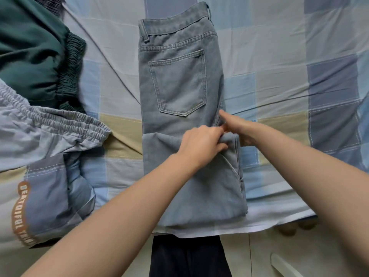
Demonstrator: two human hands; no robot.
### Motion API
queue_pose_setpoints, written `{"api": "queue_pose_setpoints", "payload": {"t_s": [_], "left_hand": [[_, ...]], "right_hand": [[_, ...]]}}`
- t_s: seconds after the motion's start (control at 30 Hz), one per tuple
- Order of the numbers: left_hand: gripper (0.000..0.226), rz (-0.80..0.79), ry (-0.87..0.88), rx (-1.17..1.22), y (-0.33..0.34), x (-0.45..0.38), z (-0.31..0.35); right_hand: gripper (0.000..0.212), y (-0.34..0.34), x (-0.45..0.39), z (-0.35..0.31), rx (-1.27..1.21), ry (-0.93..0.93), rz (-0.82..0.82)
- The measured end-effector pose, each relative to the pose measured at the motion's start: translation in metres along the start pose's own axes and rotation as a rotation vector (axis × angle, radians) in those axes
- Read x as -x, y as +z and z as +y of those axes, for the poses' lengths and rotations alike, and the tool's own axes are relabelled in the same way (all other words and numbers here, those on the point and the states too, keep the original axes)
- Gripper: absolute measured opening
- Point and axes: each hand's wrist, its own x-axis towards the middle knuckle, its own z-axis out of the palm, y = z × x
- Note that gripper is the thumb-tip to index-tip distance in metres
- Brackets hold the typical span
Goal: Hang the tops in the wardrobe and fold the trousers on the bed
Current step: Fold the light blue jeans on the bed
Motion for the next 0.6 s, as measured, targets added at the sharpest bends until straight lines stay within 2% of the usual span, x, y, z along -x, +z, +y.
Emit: {"api": "queue_pose_setpoints", "payload": {"t_s": [0.07,0.13,0.2,0.27,0.3,0.37,0.43,0.53,0.6], "left_hand": [[0.034,-0.009,-0.031,-0.019,0.002,-0.020,-0.010],[0.041,-0.097,-0.078,-0.035,0.002,-0.034,-0.037],[0.049,-0.213,-0.115,-0.042,0.000,-0.036,-0.071],[0.050,-0.268,-0.123,-0.033,-0.002,-0.028,-0.100],[0.049,-0.272,-0.128,-0.032,-0.003,-0.022,-0.113],[0.048,-0.241,-0.147,-0.001,-0.004,-0.009,-0.135],[0.044,-0.176,-0.162,0.059,-0.003,0.003,-0.154],[0.039,-0.094,-0.154,0.087,0.003,0.017,-0.168],[0.035,0.003,-0.108,0.064,0.012,0.026,-0.170]], "right_hand": [[0.080,-0.016,-0.007,0.007,-0.053,0.022,-0.113],[0.078,-0.025,-0.010,0.016,-0.082,-0.024,-0.134],[0.057,-0.029,-0.003,0.025,-0.148,-0.105,-0.147],[0.027,-0.032,0.002,0.036,-0.133,-0.202,-0.173],[0.018,-0.034,0.002,0.043,-0.050,-0.257,-0.140],[0.006,-0.037,-0.003,0.052,0.228,-0.389,0.032],[0.015,-0.036,-0.015,0.057,0.414,-0.503,0.192],[0.017,-0.030,-0.025,0.054,0.471,-0.611,0.307],[0.021,-0.028,-0.028,0.056,0.601,-0.653,0.387]]}}
